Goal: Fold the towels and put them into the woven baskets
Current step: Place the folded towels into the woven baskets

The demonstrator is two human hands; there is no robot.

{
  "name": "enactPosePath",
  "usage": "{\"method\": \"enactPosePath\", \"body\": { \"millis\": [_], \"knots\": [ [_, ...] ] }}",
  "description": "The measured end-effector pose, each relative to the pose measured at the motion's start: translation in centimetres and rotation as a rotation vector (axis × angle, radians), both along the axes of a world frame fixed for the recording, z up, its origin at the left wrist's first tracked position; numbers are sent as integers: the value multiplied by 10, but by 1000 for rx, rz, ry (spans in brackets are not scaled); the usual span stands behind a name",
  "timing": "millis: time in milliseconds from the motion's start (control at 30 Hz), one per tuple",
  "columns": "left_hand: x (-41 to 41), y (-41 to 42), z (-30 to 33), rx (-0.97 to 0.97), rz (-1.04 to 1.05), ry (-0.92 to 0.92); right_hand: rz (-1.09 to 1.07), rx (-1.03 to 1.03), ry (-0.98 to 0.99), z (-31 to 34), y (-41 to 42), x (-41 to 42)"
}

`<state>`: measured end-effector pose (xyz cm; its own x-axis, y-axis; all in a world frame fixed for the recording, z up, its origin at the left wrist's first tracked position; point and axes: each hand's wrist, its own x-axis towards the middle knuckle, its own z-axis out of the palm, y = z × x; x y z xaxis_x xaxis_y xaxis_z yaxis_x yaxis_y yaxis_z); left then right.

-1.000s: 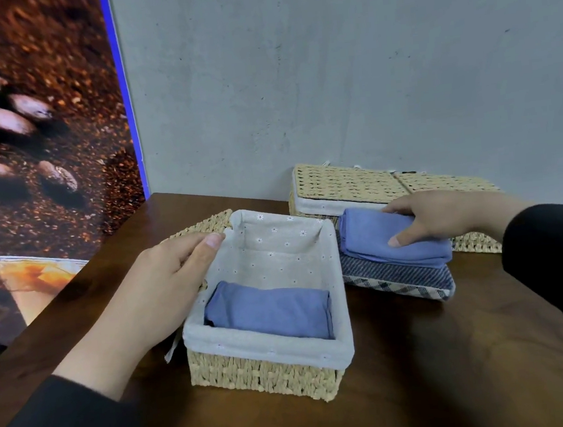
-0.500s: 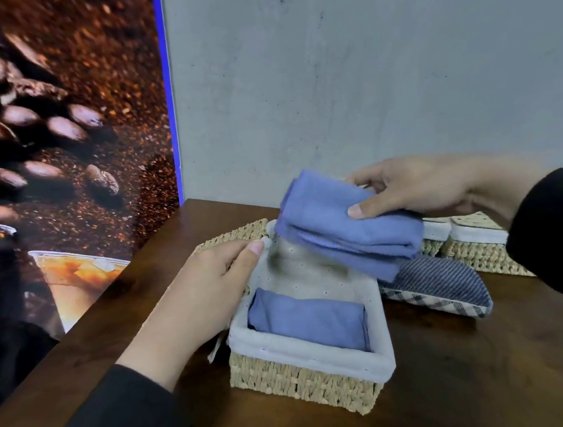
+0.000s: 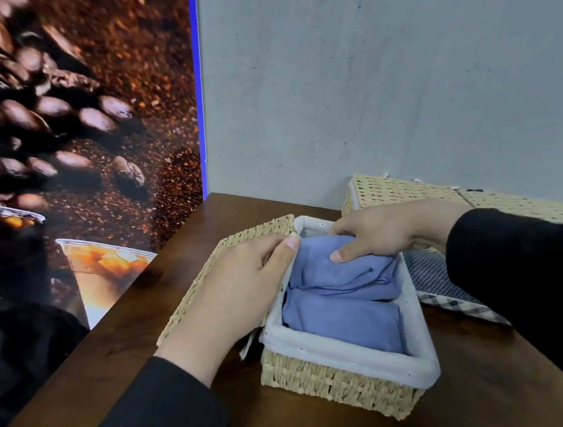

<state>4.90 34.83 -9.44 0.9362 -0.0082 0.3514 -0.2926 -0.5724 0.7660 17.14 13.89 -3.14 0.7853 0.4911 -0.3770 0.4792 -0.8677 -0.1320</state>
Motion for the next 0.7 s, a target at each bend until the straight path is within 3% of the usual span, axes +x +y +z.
{"method": "enactPosePath", "body": {
  "millis": [133,267,433,700],
  "knots": [
    [-1,0,1,-9,-4,3,50,-76,-81,-8,2,-7],
    [-1,0,2,-7,-5,2,156,-88,-336,19,-1,-30],
    [-1,0,1,-1,2,-8,200,-315,-213,29,-13,-45],
    [-2,0,1,-24,9,-6,296,-384,-228,-11,-11,-28]
  ]
}}
